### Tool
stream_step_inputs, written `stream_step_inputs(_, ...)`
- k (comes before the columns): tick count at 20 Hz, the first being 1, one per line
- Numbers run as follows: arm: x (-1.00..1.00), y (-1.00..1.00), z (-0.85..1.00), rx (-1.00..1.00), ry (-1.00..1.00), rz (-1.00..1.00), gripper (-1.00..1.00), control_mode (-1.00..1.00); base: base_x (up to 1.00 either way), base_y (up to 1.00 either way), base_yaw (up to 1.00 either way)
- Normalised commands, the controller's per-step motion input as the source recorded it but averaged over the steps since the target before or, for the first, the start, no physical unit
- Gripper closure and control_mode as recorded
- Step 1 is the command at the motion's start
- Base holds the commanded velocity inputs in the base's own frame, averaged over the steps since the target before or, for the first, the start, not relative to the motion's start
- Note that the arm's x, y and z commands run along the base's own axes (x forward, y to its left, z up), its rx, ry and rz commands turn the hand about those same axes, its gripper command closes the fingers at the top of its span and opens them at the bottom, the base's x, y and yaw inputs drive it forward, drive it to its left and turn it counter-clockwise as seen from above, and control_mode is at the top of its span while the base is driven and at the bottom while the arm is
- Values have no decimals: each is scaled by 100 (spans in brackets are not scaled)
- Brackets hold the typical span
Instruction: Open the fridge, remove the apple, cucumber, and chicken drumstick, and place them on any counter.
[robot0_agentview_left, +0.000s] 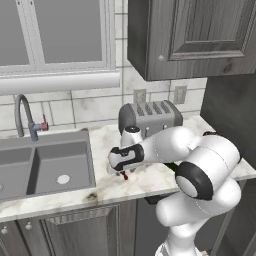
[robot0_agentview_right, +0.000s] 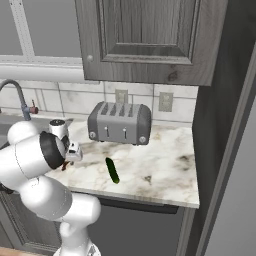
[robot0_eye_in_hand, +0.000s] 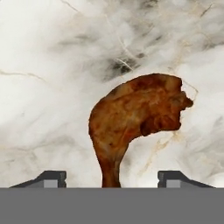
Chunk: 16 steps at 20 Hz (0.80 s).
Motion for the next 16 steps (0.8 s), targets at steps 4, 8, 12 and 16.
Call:
stream_step_inputs(4, -14, -6, 44, 0, -6, -5, -100, -100, 0, 0, 0)
stream_step_inputs(8, -17, -36, 76, 4, -6, -4, -100, -100, 0, 0, 0)
stream_step_inputs(12, -29, -53, 80, 0, -11, -2, -100, -100, 0, 0, 0)
stream_step_inputs(16, -61, -69, 90, 0, -5, -6, -100, -100, 0, 0, 0)
